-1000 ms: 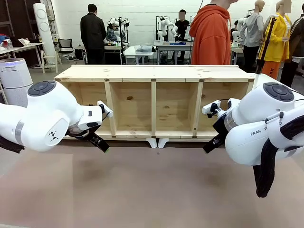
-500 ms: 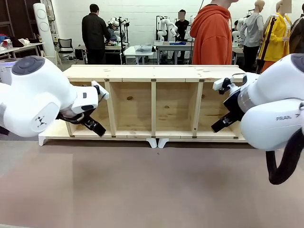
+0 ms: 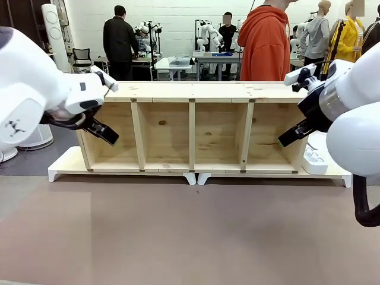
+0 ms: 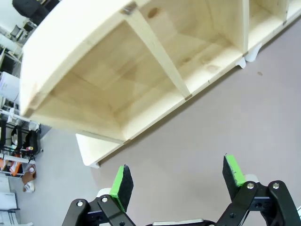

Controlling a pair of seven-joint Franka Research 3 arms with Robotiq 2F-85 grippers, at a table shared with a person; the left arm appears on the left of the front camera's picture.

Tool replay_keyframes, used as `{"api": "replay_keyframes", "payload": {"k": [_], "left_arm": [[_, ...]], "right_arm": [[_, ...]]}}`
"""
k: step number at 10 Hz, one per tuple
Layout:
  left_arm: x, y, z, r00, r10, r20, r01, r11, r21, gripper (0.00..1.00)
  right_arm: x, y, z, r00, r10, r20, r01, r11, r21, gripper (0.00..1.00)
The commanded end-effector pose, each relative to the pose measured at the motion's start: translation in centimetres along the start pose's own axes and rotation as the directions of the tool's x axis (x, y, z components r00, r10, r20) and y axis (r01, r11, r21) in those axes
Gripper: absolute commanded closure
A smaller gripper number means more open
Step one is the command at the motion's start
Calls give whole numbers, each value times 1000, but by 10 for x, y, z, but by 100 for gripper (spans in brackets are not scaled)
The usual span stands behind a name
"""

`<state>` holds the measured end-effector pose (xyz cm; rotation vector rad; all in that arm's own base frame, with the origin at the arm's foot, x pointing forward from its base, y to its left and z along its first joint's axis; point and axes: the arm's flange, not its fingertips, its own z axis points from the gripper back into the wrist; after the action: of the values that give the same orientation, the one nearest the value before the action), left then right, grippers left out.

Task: Perform cable management.
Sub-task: When the cord part of the Power Cable appears at the lower middle area of the table and stops, grasp the cord part of the Power Cable.

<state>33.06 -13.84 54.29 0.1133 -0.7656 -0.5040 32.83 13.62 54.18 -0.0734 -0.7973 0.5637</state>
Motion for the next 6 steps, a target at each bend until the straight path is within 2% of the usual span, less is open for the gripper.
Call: {"api": "replay_keyframes", "payload": {"k": [1, 6], "left_arm": [[-134, -18, 20, 999, 45, 29, -47, 998, 52, 0], [-174, -10, 45, 988, 131, 78, -138, 986, 97, 0]], "right_arm": [[-83, 19, 17, 999, -43, 6, 43, 998, -55, 0], [-119, 12, 48, 988, -137, 69, 144, 984, -109, 0]]}}
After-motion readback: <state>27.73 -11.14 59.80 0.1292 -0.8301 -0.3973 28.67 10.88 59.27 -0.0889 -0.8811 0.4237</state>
